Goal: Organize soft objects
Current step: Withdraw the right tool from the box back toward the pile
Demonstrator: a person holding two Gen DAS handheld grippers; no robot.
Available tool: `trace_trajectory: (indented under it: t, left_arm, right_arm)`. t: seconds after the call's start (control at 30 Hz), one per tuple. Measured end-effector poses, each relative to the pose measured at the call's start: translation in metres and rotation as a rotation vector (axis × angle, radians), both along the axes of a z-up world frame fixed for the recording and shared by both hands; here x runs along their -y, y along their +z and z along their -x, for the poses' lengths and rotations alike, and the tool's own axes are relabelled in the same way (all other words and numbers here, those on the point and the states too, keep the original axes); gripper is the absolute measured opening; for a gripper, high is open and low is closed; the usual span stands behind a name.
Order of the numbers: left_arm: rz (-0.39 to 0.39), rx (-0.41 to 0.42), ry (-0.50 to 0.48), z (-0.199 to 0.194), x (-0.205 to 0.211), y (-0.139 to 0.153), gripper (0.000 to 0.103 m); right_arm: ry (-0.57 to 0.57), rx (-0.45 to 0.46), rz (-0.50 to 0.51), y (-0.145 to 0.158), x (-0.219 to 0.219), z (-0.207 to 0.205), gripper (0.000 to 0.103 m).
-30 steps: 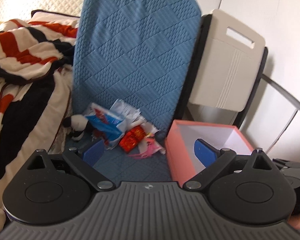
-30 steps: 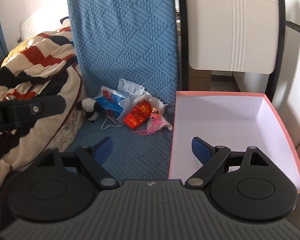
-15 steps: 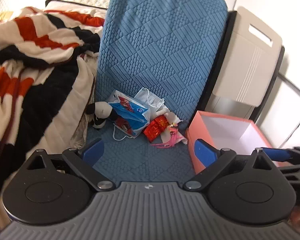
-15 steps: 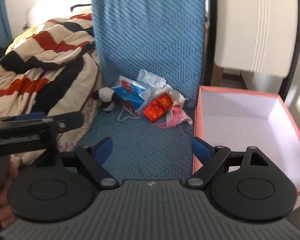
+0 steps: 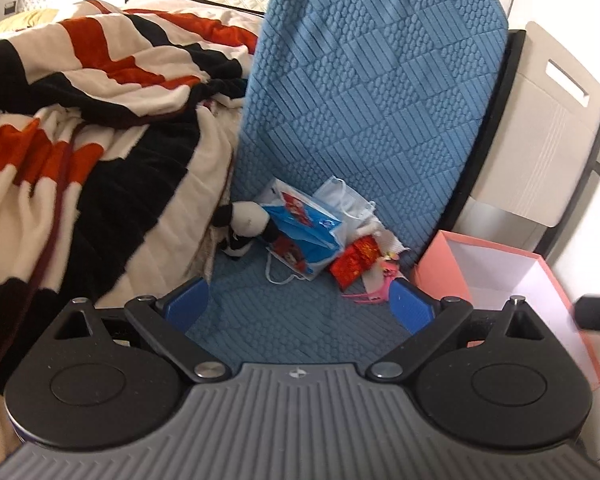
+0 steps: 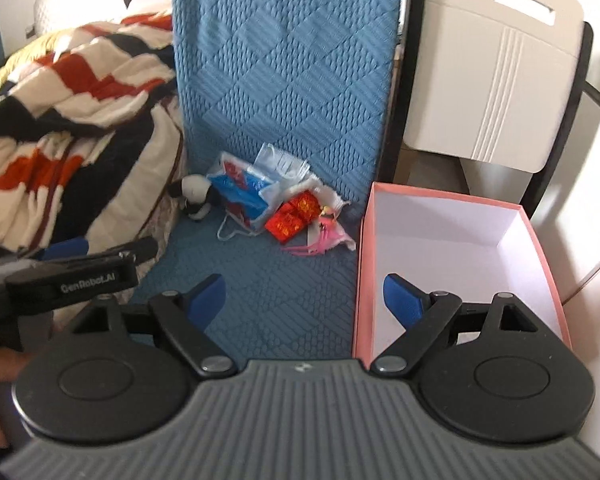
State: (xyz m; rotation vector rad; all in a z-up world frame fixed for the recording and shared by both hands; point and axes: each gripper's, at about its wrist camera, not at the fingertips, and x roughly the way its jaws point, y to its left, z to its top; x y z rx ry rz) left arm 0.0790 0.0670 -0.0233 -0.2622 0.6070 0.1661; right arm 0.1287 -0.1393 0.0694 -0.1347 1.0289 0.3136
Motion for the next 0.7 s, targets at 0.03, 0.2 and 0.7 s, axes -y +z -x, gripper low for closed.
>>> trace_trajectory:
  t: [0.03, 0.2, 0.7]
  left_arm:
    - [-0.006, -0.001, 0.005, -0.001, -0.002, 0.000, 0.099]
    - [-0.004, -0.006, 0.014, -0.005, -0.006, -0.001, 0.099]
    - [-0.005, -0.013, -0.007, -0.011, -0.001, -0.007, 0.099]
  right_arm:
    - [-0.004, 0.002, -0.006, 0.004, 0.001, -0.001, 0.088]
    - [-0.033, 0.025, -0.017, 0.016, 0.007, -0.006, 0.088]
    - [-0.080, 0.024, -0.025, 0.010, 0.008, -0.018, 0.088]
